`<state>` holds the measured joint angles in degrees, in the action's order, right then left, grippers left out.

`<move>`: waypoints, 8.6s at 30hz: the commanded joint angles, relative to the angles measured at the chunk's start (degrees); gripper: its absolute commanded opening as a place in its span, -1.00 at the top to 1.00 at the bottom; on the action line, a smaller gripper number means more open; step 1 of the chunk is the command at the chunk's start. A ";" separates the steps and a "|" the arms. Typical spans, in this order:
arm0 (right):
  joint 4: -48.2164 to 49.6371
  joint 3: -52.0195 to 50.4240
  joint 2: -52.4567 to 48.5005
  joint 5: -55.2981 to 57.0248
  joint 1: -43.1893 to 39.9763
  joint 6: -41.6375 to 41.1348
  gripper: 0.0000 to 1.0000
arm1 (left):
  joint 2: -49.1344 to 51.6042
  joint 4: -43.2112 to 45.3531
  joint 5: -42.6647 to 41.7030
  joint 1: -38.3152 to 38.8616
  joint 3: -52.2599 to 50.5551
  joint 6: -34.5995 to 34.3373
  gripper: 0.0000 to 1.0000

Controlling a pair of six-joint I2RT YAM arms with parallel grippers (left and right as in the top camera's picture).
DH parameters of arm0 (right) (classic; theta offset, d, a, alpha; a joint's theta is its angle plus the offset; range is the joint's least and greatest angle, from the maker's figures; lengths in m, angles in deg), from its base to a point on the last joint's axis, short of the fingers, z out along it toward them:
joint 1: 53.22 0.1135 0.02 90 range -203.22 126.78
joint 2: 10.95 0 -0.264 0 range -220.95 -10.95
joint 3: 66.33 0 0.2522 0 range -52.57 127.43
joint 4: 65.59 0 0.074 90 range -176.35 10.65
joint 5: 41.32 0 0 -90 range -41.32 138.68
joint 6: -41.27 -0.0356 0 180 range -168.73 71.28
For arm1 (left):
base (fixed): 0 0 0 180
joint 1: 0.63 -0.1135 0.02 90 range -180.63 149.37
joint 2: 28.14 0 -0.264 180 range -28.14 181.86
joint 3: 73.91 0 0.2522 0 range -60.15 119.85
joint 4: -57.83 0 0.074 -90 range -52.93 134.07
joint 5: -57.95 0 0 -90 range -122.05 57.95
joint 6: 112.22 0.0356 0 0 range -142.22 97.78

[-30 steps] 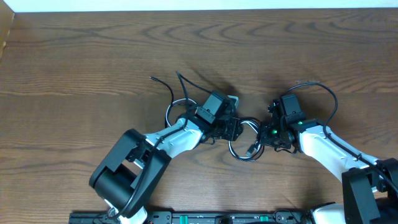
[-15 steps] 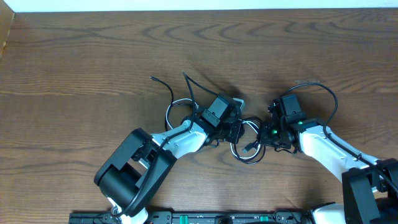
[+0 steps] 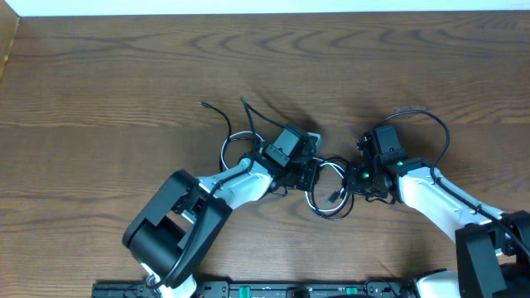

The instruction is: Untangle cables

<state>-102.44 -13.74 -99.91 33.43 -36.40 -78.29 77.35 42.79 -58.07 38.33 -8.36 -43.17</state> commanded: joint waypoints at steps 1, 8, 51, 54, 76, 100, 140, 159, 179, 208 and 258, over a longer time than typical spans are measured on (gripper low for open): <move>-0.63 -1.16 -1.07 0.72 0.09 -0.61 0.75 | -4.35 -1.79 -0.96 -2.03 -0.92 0.31 0.85; -0.59 -1.16 -1.07 0.72 0.09 -0.61 0.75 | -10.12 -5.95 -0.98 -4.17 -0.92 0.26 0.85; -0.72 -1.16 -1.07 0.70 0.09 -0.61 0.76 | -3.19 -6.01 18.14 3.98 -0.94 2.27 0.19; -0.92 -1.16 -1.07 0.70 0.11 -0.61 0.76 | -0.42 -4.50 17.29 3.98 -0.94 2.23 0.19; -0.94 -1.16 -1.07 0.70 0.09 -0.61 0.76 | 1.27 -0.50 6.88 1.90 -0.92 3.30 0.85; -0.94 -1.16 -1.07 0.46 0.11 -0.61 0.06 | -8.96 -10.05 -14.97 -4.94 -0.94 6.34 0.85; -0.02 -1.16 -1.07 1.77 0.09 -0.63 0.03 | -15.58 -17.70 -12.26 -11.21 -0.96 10.29 0.85; -0.04 -1.16 -1.07 1.36 0.11 -0.63 0.04 | -6.78 -9.99 -12.24 -6.71 -0.96 12.57 0.71; -0.39 -1.16 -1.07 1.36 0.11 -0.61 0.03 | -1.55 -7.13 -0.02 -6.08 -0.96 12.57 0.69; -0.50 -1.16 -1.07 1.38 0.09 -0.61 0.03 | -4.42 -9.35 2.10 -3.89 -0.81 12.11 0.57; -0.52 -1.16 -1.07 1.36 0.09 -0.61 0.02 | -2.69 -9.27 6.62 1.75 -0.87 9.29 0.85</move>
<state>-102.07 -13.37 -99.39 31.75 -36.38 -78.70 74.03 34.05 -53.55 40.63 -9.12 -33.99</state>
